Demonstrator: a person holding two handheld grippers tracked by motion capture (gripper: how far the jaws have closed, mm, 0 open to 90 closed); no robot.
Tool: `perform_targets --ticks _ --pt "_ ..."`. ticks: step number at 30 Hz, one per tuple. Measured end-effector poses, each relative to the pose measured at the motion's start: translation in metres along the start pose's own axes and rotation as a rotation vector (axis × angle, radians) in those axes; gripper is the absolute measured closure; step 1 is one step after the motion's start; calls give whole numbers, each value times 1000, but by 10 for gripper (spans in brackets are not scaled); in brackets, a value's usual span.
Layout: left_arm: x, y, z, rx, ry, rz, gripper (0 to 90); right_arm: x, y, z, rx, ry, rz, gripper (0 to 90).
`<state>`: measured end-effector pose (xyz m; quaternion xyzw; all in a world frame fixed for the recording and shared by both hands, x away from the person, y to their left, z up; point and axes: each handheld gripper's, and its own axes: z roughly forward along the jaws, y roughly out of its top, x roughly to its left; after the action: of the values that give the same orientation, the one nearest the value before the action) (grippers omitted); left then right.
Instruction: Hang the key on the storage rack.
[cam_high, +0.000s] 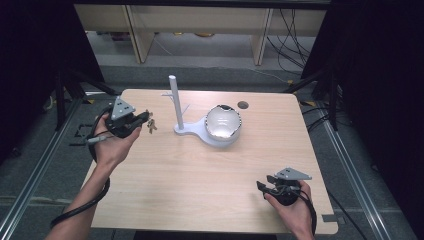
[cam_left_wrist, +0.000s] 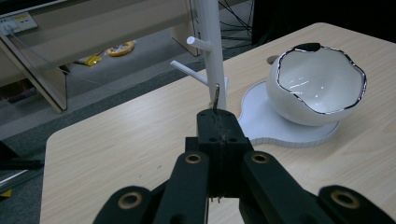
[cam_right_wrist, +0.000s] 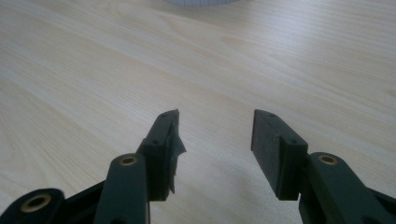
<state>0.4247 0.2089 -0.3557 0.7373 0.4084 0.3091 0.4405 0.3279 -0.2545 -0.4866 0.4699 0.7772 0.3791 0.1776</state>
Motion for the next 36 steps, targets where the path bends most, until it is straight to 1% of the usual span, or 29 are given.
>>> perform_targets --ticks 1,2,3,5,6,7,8,9,10,11,14,15,16,18,20,22,24,30,31,32,33,34,35,36 --pt "0 1 0 1 -1 0 898 0 0 0 0 0 0 526" --pt "0 1 1 1 4 0 898 1 0 0 3 1 13 526" --pt "0 2 1 -2 13 12 898 0 0 0 0 -1 -2 526" --pt "0 3 2 -3 4 -1 897 0 0 0 -1 0 2 526" --pt "1 4 2 -4 14 10 897 0 0 0 -3 -3 2 526" --pt "1 4 2 -5 15 8 897 0 0 0 -3 -3 2 526" --pt "1 4 3 -7 7 0 898 0 0 0 5 6 15 526" --pt "1 6 3 -12 17 5 898 0 0 0 4 6 13 526" --pt "1 6 3 -12 17 5 897 0 0 0 4 6 13 526" --pt "1 7 5 -15 9 -8 897 0 0 0 4 8 13 526" --pt "2 8 5 -19 12 -8 897 0 0 0 3 8 14 526" --pt "3 10 6 -27 24 3 898 0 0 0 4 8 20 526" --pt "3 10 6 -27 24 3 897 0 0 0 4 8 20 526" --pt "3 12 7 -34 20 -12 897 0 -1 0 1 7 12 526" --pt "3 13 7 -34 20 -14 897 -1 -1 0 1 7 13 526" --pt "4 15 7 -41 30 -1 897 -1 -1 0 1 7 13 526" --pt "4 16 8 -44 21 -15 897 -1 0 0 -1 6 14 526" --pt "5 21 8 -54 34 -8 898 -1 0 0 -2 6 14 526" --pt "6 23 8 -56 46 4 897 -1 0 0 -3 5 14 526" --pt "6 23 8 -56 46 4 898 -1 0 0 -3 5 14 526" --pt "6 23 9 -55 39 -7 898 -1 0 0 -3 6 14 526" --pt "6 24 9 -56 40 -7 897 -1 0 0 -4 5 14 526" --pt "7 25 10 -59 49 2 898 -1 0 0 -4 6 15 526" --pt "7 25 10 -62 50 -1 898 -1 0 0 -4 6 15 526"
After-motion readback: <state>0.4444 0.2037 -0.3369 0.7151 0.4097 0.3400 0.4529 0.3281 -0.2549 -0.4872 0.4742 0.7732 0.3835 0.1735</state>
